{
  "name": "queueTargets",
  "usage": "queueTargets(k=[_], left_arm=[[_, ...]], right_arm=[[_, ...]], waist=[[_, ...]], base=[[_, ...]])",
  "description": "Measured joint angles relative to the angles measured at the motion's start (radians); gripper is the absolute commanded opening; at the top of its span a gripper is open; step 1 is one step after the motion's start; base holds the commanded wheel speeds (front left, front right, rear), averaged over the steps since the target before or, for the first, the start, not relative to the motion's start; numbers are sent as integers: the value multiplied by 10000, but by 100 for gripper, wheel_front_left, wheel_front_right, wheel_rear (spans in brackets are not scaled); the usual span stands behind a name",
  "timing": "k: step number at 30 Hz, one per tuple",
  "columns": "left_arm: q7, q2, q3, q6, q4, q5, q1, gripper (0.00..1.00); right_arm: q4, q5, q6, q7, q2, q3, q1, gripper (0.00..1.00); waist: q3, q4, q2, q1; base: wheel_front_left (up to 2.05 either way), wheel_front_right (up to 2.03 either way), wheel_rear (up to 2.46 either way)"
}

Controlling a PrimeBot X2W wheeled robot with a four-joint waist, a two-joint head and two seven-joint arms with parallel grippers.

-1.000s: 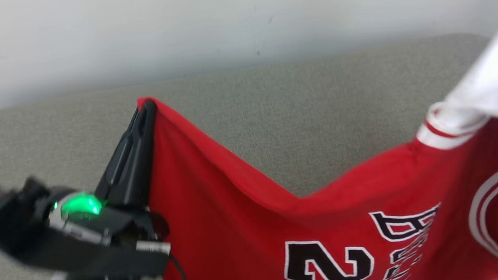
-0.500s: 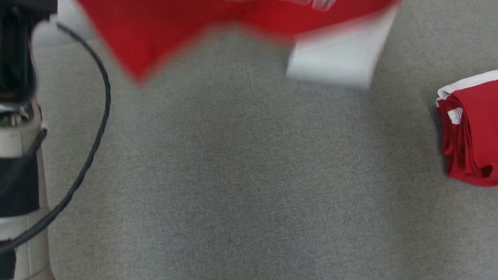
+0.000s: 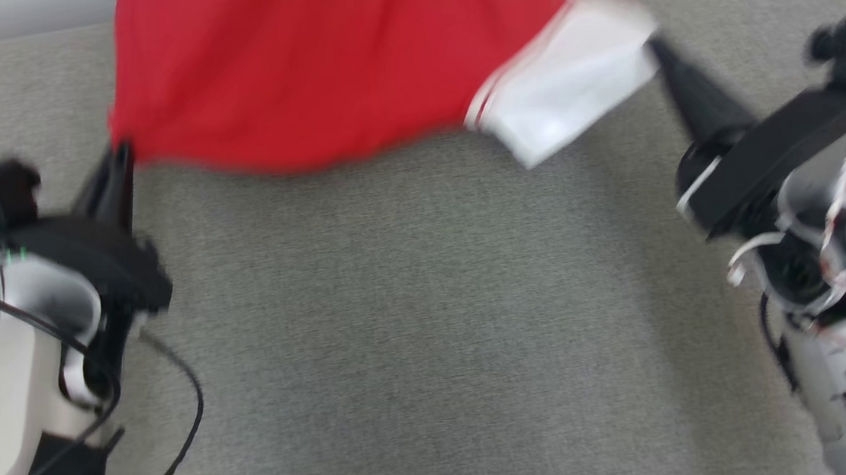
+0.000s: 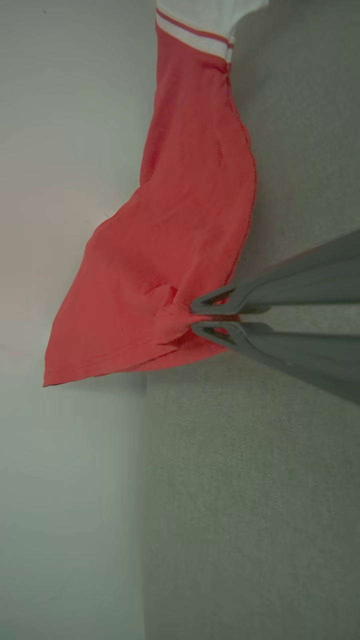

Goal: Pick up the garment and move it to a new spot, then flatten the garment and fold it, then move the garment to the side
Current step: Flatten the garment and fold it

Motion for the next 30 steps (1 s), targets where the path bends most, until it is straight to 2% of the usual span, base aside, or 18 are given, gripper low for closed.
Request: queueTargets(k=[3, 7, 13, 17, 30], left_arm=[[-94, 59, 0, -63, 863, -2, 224, 0], [-389, -104, 35, -73, 1626, -19, 180, 0], [-976, -161, -46, -125, 2132, 63, 278, 0], [-1371, -268, -104, -144, 2360, 115, 1098, 0], [-2314, -385, -52, 368, 2171, 98, 4046, 0]], right_arm=[[2, 46, 115, 25, 84, 151, 400, 0], [-184, 48, 198, 10, -130, -23, 878, 0], [-700, 54, 318, -109, -178, -98, 1662, 0], [-706, -58, 307, -268, -245, -142, 2528, 0], [-1434, -61, -201, -117, -119, -198, 5857, 0]], waist=[[51, -183, 0, -2], [-27, -349, 0, -1], [-491, -357, -1, -3], [-921, -304, -2, -4], [-2562, 80, -3, -6]], base=[[0, 0, 0], [0, 0, 0], [0, 0, 0], [0, 0, 0], [0, 0, 0]])
